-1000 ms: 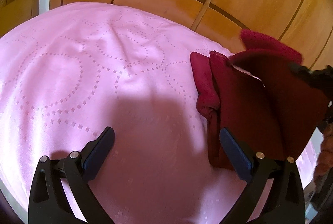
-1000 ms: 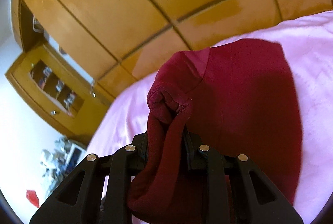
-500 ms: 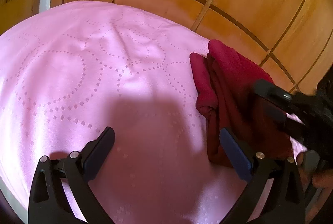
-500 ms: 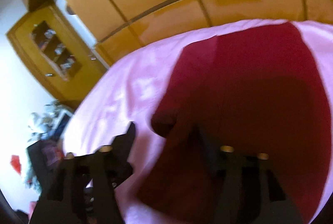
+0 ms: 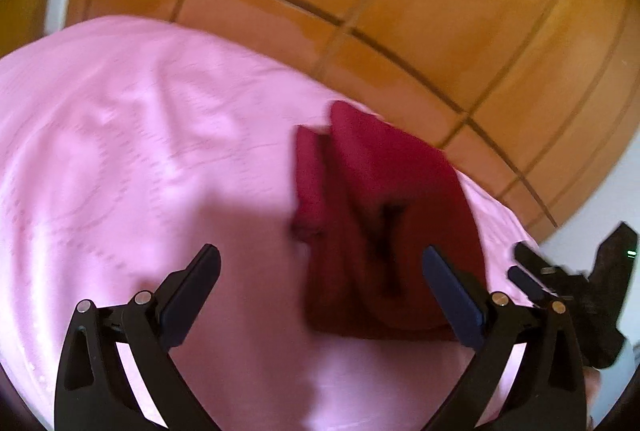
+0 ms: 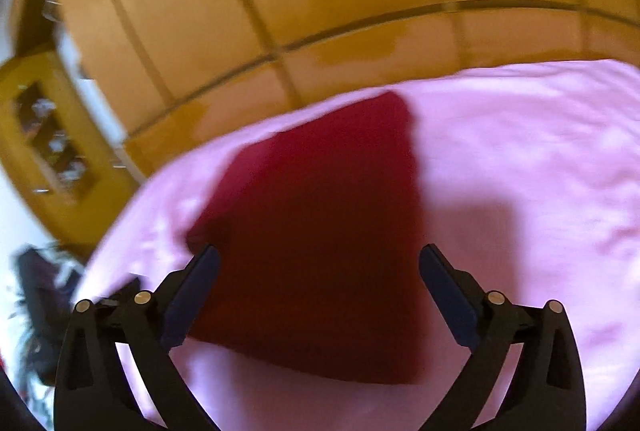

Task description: Fold small clothes

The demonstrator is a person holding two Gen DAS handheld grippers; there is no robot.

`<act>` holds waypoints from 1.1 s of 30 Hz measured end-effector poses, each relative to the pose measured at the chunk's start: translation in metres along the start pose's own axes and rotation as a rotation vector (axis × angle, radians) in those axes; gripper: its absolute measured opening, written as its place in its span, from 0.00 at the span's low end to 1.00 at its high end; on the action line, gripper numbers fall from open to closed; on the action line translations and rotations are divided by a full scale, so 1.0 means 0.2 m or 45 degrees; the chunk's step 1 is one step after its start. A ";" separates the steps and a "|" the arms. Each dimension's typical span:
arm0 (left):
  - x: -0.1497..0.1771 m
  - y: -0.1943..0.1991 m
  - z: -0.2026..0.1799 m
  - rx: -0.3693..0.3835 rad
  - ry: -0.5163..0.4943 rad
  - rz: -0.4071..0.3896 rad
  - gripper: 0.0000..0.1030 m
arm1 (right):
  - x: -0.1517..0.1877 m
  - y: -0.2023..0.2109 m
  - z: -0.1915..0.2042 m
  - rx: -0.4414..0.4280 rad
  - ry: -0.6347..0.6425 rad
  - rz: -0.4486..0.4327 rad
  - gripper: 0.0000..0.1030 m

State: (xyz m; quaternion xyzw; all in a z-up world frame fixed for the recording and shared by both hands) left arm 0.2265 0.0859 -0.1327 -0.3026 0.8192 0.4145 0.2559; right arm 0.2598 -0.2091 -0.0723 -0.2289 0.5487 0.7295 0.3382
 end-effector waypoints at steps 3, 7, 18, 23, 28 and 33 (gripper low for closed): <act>0.00 -0.03 -0.13 0.060 -0.087 0.022 0.98 | 0.01 0.02 -0.13 0.114 -0.007 -0.005 0.96; 0.02 -0.12 -0.22 0.024 -0.188 0.073 0.91 | 0.03 0.01 -0.27 0.268 -0.033 0.015 0.96; -0.05 -0.23 -0.19 0.066 -0.115 0.222 0.11 | 0.23 -0.14 -0.27 0.337 0.083 0.181 0.96; -0.15 -0.12 -0.12 -0.001 -0.129 0.157 0.01 | 0.26 -0.14 -0.17 0.370 0.282 0.184 0.96; 0.00 -0.24 0.12 -0.136 -0.001 0.296 0.01 | 0.33 -0.19 -0.15 0.355 0.281 0.196 0.96; 0.04 -0.17 0.11 -0.025 0.114 0.211 0.34 | 0.33 -0.19 -0.15 0.332 0.276 0.189 0.96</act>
Point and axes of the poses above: each gripper's, at about its wrist camera, not at the fingertips, and y roughly against the way its jaws point, z to its left, x to its underside, the point moved 7 cm from there along -y, roughly the way its jaws point, and after that the axes turned 4 degrees about x, right-handed, at the moved point
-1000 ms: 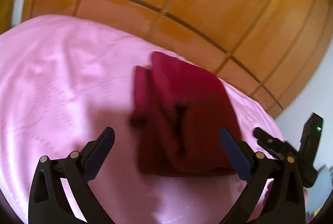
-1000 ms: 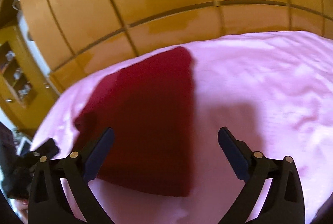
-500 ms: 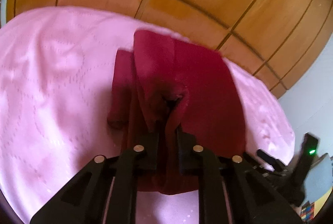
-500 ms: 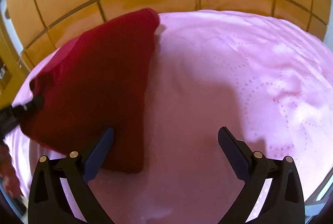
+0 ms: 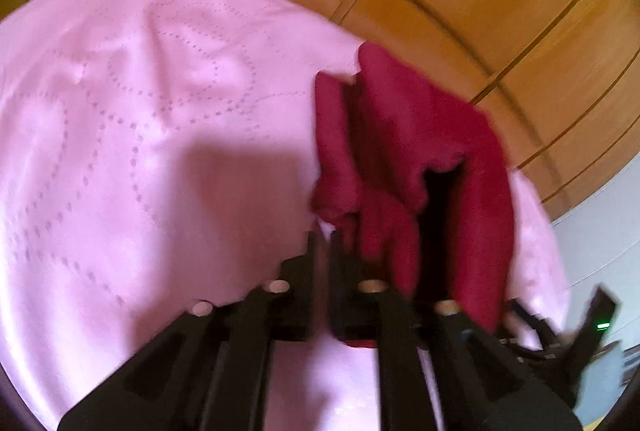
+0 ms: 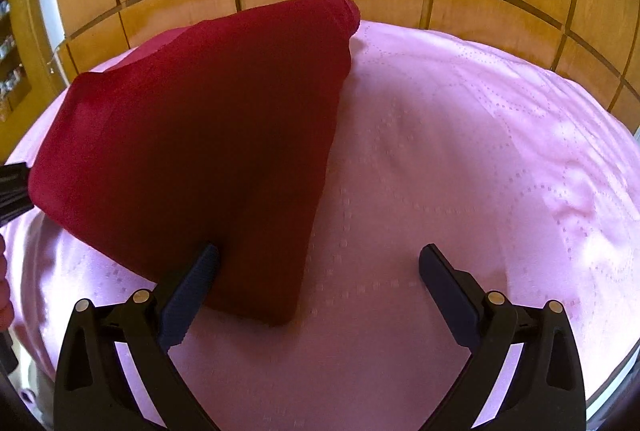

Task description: Fold small clothes

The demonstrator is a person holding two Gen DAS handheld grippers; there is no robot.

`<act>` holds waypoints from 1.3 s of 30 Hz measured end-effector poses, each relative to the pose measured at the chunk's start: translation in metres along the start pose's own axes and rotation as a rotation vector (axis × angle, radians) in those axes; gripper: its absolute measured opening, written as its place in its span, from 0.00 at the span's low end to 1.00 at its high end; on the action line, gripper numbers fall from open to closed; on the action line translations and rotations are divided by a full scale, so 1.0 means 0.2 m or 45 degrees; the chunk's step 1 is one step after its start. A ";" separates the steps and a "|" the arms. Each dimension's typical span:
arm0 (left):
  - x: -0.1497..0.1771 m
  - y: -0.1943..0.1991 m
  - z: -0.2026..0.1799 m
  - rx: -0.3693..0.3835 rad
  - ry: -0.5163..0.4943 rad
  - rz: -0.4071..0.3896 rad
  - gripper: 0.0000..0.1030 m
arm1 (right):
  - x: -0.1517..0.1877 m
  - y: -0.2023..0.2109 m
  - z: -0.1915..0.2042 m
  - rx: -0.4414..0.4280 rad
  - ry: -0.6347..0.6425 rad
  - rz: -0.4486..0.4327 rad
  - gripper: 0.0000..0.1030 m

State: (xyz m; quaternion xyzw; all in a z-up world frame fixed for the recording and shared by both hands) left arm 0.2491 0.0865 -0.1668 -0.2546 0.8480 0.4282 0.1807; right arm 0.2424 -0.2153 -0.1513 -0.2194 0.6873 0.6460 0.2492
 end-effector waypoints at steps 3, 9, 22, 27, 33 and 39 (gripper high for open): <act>-0.03 0.11 -0.08 0.039 -0.014 -0.128 0.51 | 0.00 -0.01 -0.01 -0.015 -0.032 -0.010 0.96; -0.05 0.06 -0.35 0.033 -0.268 -0.097 0.74 | 0.01 0.00 -0.01 0.008 -0.066 -0.038 0.96; -0.01 -0.03 -0.33 -0.085 -0.352 0.064 0.07 | -0.01 0.01 0.02 -0.038 -0.056 0.037 0.96; 0.04 -0.11 -0.28 -0.109 -0.374 0.077 0.20 | -0.01 0.00 0.05 -0.043 -0.005 -0.001 0.96; -0.02 0.07 -0.37 -0.195 -0.455 -0.094 0.53 | -0.08 0.11 -0.15 -0.147 -0.120 -0.048 0.96; -0.09 0.18 -0.71 -0.152 -0.686 -0.254 0.71 | -0.24 0.12 -0.42 -0.030 -0.238 -0.106 0.96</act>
Point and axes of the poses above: each gripper's, at about its wrist camera, not at the fingertips, and y roughly against the way its jaws point, z to its left, x to its underside, the point moved 7 cm from there along -y, roughly the way its jaws point, and after that the axes turned 4 degrees about x, right-handed, at the moved point
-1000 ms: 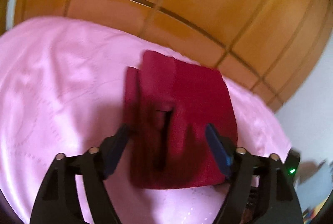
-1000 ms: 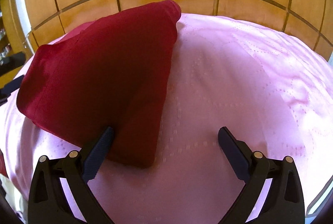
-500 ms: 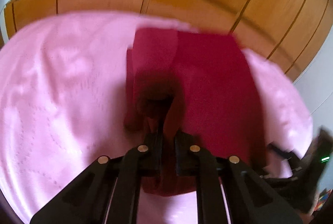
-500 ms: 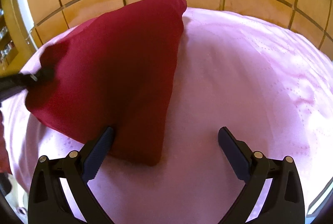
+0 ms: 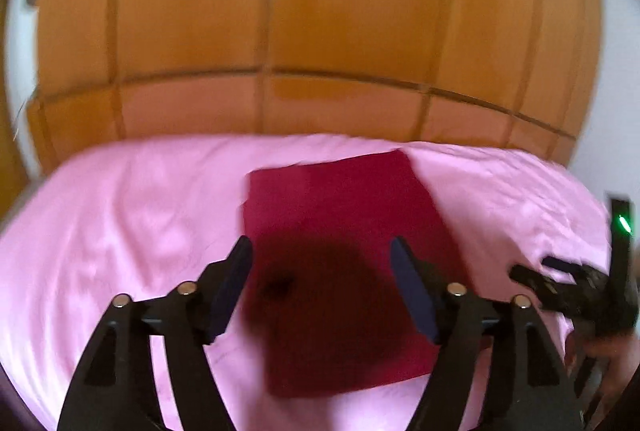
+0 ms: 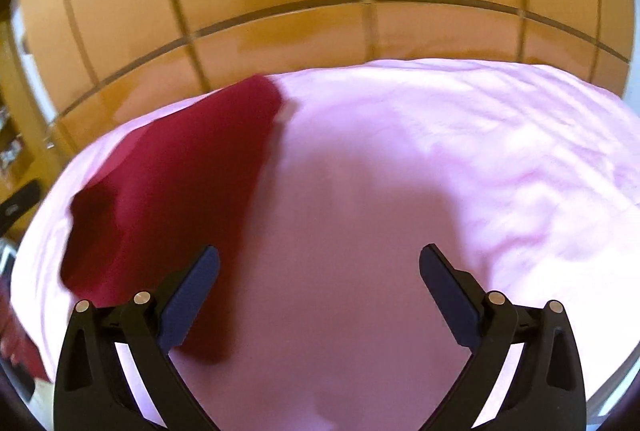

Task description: Fold small clothes

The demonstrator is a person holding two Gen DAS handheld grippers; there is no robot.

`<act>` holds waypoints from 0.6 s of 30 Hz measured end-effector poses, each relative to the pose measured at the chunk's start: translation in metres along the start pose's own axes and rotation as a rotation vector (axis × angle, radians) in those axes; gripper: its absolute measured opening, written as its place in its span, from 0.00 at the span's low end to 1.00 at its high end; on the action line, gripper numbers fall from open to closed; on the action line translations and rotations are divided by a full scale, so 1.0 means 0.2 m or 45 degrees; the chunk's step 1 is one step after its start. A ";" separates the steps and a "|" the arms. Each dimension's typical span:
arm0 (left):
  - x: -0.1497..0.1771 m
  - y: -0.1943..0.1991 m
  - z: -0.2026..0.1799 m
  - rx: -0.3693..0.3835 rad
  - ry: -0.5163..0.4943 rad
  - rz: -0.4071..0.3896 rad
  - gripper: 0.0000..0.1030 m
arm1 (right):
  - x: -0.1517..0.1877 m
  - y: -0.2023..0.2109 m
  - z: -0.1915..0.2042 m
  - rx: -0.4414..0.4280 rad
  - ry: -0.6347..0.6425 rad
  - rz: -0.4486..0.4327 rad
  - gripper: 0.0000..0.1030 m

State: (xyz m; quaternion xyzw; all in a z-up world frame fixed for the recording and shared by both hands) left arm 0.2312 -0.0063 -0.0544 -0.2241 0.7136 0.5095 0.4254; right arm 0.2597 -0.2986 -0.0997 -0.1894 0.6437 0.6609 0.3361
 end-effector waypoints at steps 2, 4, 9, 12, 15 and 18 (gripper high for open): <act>-0.01 -0.09 -0.18 0.068 -0.119 0.028 0.71 | -0.08 -0.03 -0.04 -0.008 -0.036 -0.021 0.96; 0.01 -0.20 -0.33 0.136 -0.230 0.057 0.71 | -0.15 -0.07 -0.06 -0.016 -0.054 -0.018 0.96; 0.17 -0.51 -0.50 0.102 -0.488 0.203 0.67 | -0.27 -0.16 -0.02 -0.062 -0.057 -0.009 0.96; 0.25 -0.54 -0.43 0.141 -0.437 0.206 0.67 | -0.31 -0.19 0.05 -0.089 0.004 -0.018 0.96; 0.29 -0.52 -0.38 0.186 -0.403 0.180 0.67 | -0.36 -0.25 0.11 -0.109 0.072 -0.026 0.96; 0.30 -0.51 -0.36 0.211 -0.384 0.158 0.67 | -0.39 -0.34 0.20 -0.174 0.109 -0.008 0.96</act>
Point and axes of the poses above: each gripper's, at about its wrist camera, not at the fingertips, and y roughly against the way its jaws point, z to its left, x to its underside, the point moved 7 cm from there along -y, roughly the way its jaws point, and after that the axes turned 4 degrees about x, right-handed, at the moved point
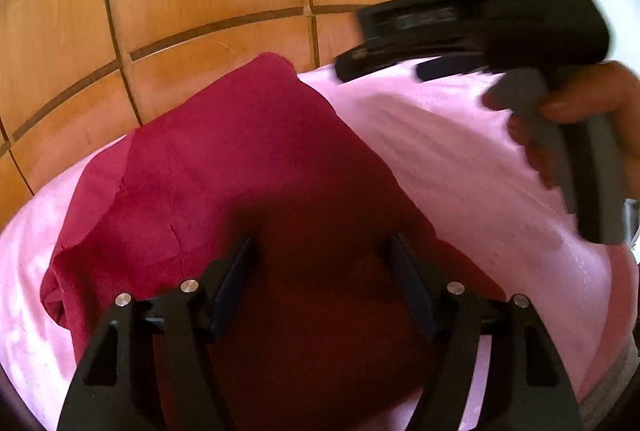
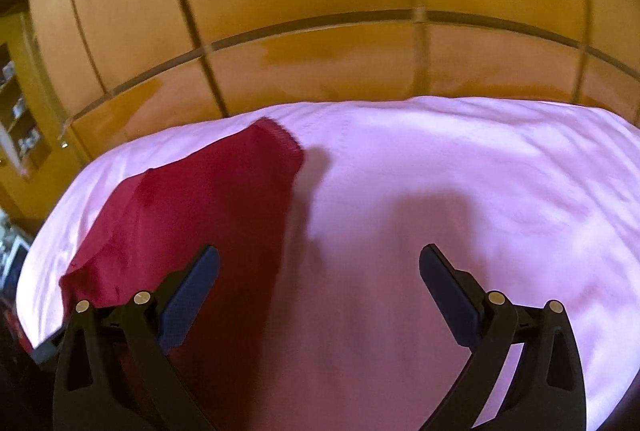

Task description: Fold small clothes

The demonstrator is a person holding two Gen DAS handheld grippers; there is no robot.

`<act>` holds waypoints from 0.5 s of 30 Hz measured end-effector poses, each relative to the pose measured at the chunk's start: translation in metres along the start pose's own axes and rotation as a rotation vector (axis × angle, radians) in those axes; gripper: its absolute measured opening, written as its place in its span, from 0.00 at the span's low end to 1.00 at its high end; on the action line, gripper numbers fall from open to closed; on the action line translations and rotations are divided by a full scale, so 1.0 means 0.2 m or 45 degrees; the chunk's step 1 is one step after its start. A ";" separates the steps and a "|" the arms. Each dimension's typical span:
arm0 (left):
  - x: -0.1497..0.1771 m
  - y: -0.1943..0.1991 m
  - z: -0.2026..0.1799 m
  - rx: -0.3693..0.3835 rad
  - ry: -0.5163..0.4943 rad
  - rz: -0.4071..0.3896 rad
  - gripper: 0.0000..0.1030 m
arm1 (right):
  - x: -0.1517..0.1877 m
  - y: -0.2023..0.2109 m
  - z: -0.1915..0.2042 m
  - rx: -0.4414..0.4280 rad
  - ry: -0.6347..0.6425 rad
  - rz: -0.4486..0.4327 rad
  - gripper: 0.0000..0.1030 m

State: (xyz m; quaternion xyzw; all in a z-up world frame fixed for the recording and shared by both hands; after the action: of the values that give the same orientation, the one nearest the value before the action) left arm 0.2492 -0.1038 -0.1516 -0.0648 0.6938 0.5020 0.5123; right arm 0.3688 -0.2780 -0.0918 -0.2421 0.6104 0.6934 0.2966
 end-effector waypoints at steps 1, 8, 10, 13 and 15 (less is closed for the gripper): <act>0.00 0.00 0.01 0.010 0.007 -0.005 0.67 | 0.00 -0.05 0.03 -0.017 0.006 0.019 0.96; 0.01 -0.02 0.07 0.077 0.072 -0.028 0.67 | -0.01 -0.44 -0.04 0.115 -0.009 0.183 0.96; 0.02 -0.02 0.06 0.078 0.069 -0.032 0.67 | -0.02 -0.50 -0.11 0.185 -0.051 0.179 0.96; 0.01 -0.04 0.06 0.075 0.067 -0.036 0.67 | -0.03 -0.53 -0.11 0.252 -0.030 0.163 0.97; 0.01 -0.04 0.07 0.082 0.071 -0.040 0.67 | -0.03 -0.51 -0.11 0.240 -0.036 0.156 0.97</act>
State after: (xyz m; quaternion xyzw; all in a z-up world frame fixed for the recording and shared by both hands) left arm 0.2621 -0.0974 -0.1582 -0.0729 0.7226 0.4693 0.5023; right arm 0.4455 -0.2930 -0.1629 -0.1655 0.6822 0.6532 0.2837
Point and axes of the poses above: each gripper's, at about its wrist camera, not at the fingertips, and y roughly against the way its jaws point, z to its left, x to its underside, the point moved 7 cm from there along -y, roughly the way its jaws point, and after that the axes turned 4 degrees about x, right-handed, at the moved point
